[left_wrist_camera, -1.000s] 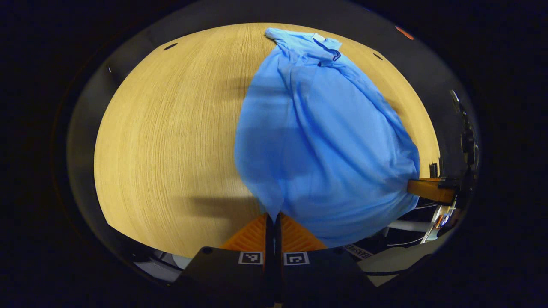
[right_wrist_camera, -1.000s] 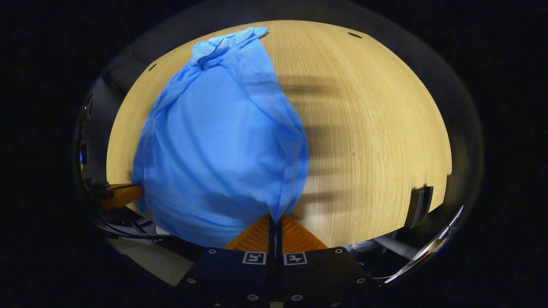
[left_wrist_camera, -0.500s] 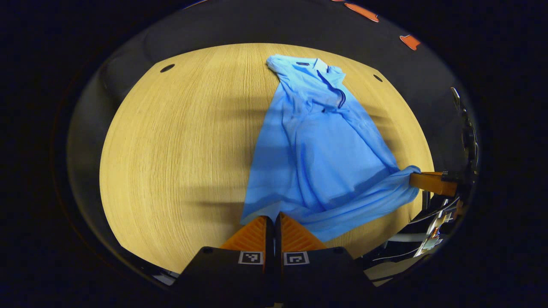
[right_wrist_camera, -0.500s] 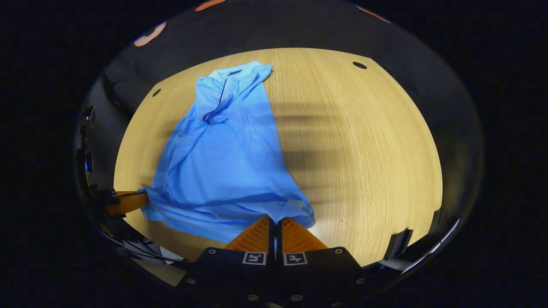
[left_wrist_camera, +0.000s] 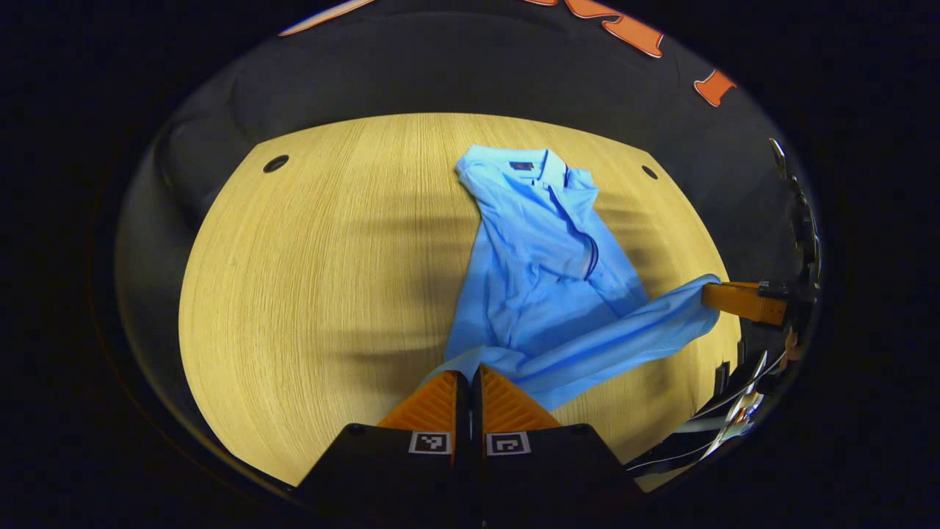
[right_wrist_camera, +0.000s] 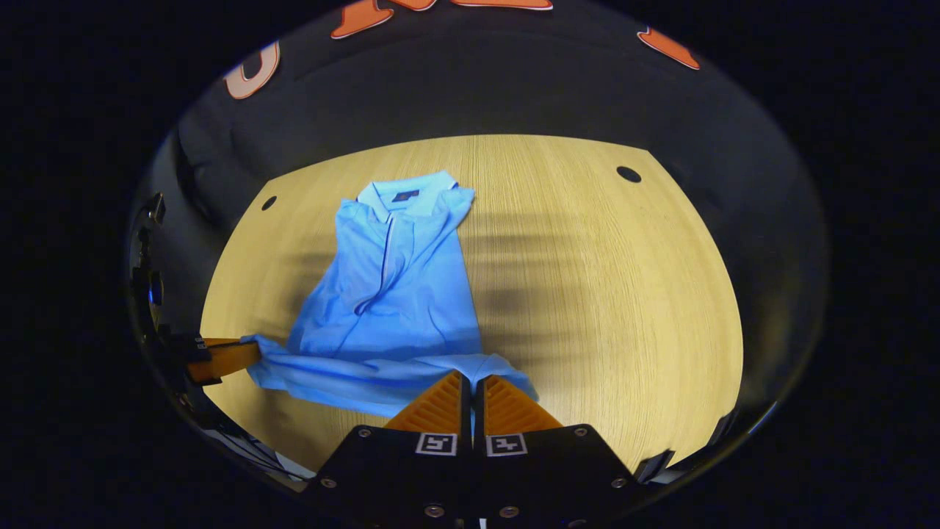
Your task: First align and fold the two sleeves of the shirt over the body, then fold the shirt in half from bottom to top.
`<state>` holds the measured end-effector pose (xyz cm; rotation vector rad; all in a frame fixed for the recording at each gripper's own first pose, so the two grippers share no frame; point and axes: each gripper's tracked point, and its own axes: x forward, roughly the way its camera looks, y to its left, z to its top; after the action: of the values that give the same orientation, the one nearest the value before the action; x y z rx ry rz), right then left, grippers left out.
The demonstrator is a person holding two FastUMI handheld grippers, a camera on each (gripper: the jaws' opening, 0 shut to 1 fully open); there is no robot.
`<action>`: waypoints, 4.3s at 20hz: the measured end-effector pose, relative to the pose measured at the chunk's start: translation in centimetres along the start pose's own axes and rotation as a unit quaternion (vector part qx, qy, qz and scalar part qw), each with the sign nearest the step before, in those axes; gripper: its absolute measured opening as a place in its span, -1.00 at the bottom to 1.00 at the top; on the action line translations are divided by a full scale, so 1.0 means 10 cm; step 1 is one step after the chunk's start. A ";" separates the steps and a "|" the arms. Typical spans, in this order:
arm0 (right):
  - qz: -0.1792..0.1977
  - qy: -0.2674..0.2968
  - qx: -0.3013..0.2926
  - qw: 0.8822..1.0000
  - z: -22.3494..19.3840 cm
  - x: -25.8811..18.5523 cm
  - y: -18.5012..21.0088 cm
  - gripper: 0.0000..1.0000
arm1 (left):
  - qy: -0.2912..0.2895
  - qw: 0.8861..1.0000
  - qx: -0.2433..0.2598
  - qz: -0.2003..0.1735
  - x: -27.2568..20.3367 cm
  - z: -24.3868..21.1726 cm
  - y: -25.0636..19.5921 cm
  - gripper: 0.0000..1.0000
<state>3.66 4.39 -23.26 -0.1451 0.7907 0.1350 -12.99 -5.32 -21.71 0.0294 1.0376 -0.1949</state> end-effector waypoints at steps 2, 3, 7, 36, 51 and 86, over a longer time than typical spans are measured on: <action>-0.002 -0.012 -0.001 1.000 0.21 0.02 0.00 -0.99 | -0.008 1.000 0.002 0.000 0.11 0.22 0.01 -0.92; -0.004 -0.018 -0.003 1.000 0.31 0.05 -0.01 -0.99 | -0.012 1.000 0.002 0.003 0.17 0.34 0.05 -0.92; -0.007 -0.038 -0.007 0.999 0.67 0.11 0.02 -0.99 | -0.030 1.000 -0.001 0.002 0.27 0.75 0.14 -0.94; -0.005 -0.086 0.011 0.996 1.65 0.73 0.16 0.95 | -0.159 0.985 -0.018 0.063 0.43 2.22 0.46 0.97; -0.022 -0.243 0.032 0.969 1.23 -0.67 -0.22 0.94 | -0.381 0.923 -0.010 0.062 -1.36 2.01 -0.09 0.98; -0.037 -0.393 0.066 0.917 0.96 -1.90 0.07 0.93 | -0.489 0.869 0.023 0.067 -2.63 1.58 -0.08 1.00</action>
<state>-2.96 5.50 -3.04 0.0138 -0.0131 0.0567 -12.63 -4.07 8.95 0.0395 0.0096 -0.0825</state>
